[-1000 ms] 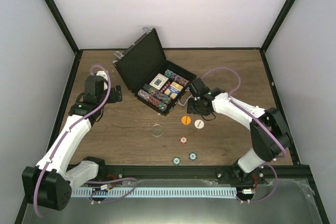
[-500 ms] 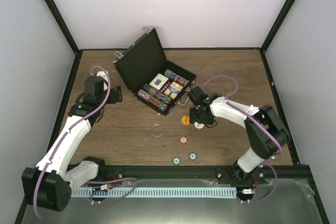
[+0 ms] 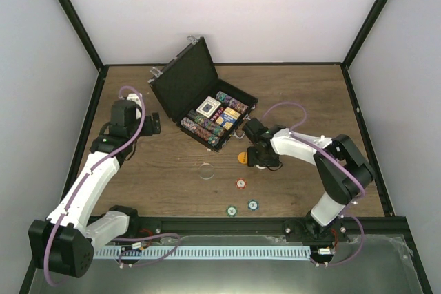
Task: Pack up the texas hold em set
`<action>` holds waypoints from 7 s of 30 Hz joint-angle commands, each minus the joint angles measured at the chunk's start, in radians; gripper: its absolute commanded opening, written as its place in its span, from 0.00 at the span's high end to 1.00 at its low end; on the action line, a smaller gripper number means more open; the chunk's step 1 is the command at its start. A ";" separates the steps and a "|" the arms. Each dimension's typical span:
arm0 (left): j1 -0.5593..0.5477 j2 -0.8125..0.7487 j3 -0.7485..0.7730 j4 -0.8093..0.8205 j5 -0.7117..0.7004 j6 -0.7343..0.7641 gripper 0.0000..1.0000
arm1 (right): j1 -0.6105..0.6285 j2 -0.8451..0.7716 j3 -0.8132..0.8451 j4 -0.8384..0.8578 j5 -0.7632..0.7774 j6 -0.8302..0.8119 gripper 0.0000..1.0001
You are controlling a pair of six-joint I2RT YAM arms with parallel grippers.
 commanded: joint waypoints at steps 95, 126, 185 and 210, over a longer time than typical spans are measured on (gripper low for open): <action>-0.001 0.019 -0.011 0.017 0.033 0.001 0.00 | 0.098 0.088 0.151 0.102 -0.014 -0.067 0.24; 0.000 0.018 -0.011 0.019 0.040 0.000 0.00 | 0.114 0.161 0.107 0.064 0.047 -0.008 0.37; -0.001 0.040 -0.008 0.022 0.049 0.000 0.00 | 0.023 0.625 1.097 0.033 0.022 -0.285 0.52; -0.001 0.033 -0.009 0.020 0.059 -0.003 0.00 | 0.001 0.047 0.239 0.188 0.107 -0.205 0.06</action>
